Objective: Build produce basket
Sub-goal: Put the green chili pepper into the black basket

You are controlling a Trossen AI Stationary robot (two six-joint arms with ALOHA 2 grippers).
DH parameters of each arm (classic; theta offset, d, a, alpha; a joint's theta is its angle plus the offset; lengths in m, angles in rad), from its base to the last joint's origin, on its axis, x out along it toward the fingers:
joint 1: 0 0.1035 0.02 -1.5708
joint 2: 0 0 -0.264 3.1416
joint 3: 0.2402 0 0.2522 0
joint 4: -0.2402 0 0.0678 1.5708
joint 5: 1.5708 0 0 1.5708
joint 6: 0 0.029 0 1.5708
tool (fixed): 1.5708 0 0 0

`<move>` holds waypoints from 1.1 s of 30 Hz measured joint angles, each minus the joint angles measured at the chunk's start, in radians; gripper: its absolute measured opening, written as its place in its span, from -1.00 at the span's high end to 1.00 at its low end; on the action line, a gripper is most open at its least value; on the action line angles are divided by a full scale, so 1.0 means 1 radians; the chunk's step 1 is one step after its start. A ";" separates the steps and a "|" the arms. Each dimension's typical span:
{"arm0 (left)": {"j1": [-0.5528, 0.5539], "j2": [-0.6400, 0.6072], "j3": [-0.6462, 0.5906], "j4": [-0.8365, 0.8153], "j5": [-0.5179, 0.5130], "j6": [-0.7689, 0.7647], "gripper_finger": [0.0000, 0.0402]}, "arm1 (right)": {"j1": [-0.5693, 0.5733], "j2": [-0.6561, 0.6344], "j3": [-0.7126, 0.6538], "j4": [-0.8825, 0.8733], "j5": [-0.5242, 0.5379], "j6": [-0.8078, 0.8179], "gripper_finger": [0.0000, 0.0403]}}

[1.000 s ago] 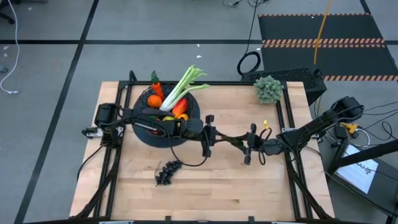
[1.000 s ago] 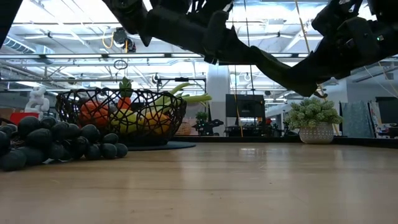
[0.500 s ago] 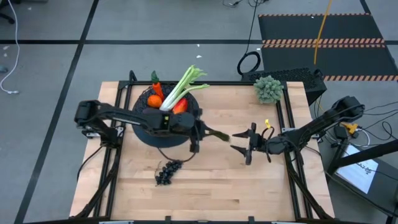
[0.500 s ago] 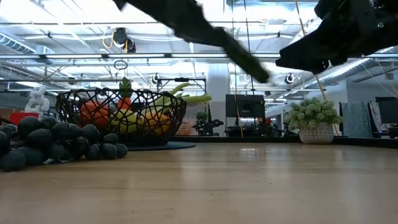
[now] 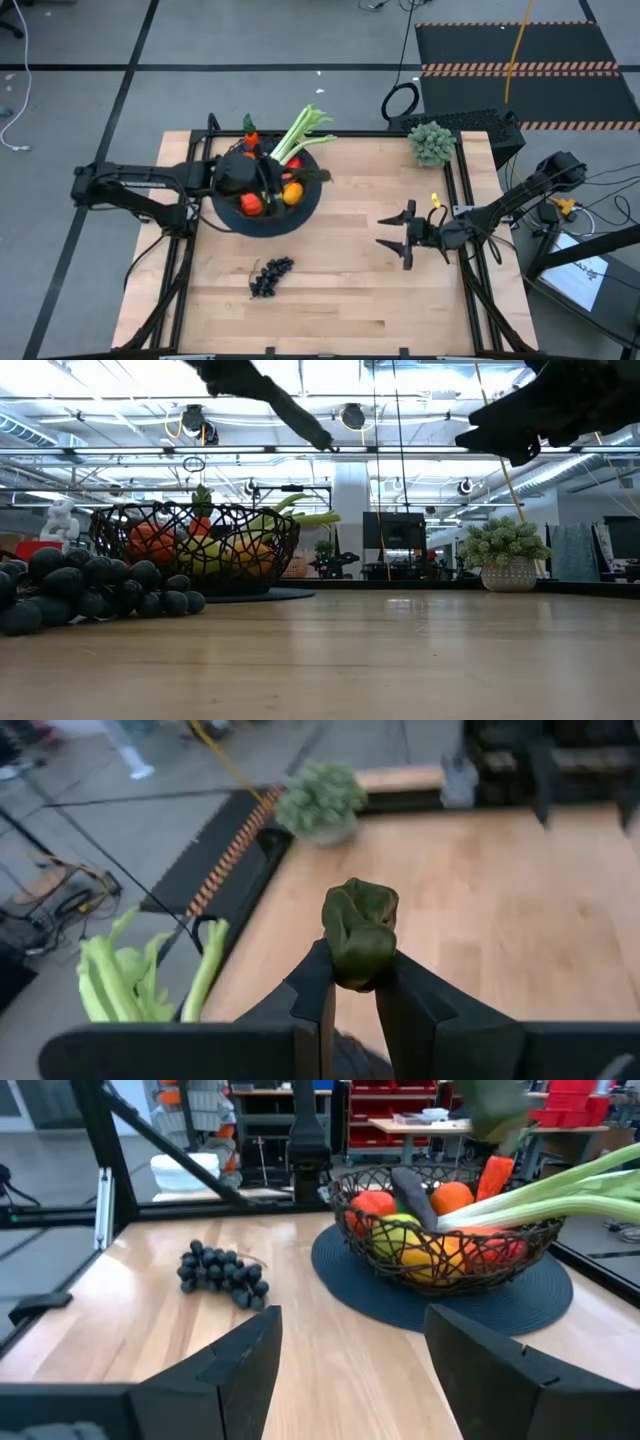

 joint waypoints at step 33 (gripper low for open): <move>0.295 0.043 -0.736 1.010 0.240 -0.255 0.51 | 0.004 0.003 0.000 -0.013 0.001 0.008 -0.18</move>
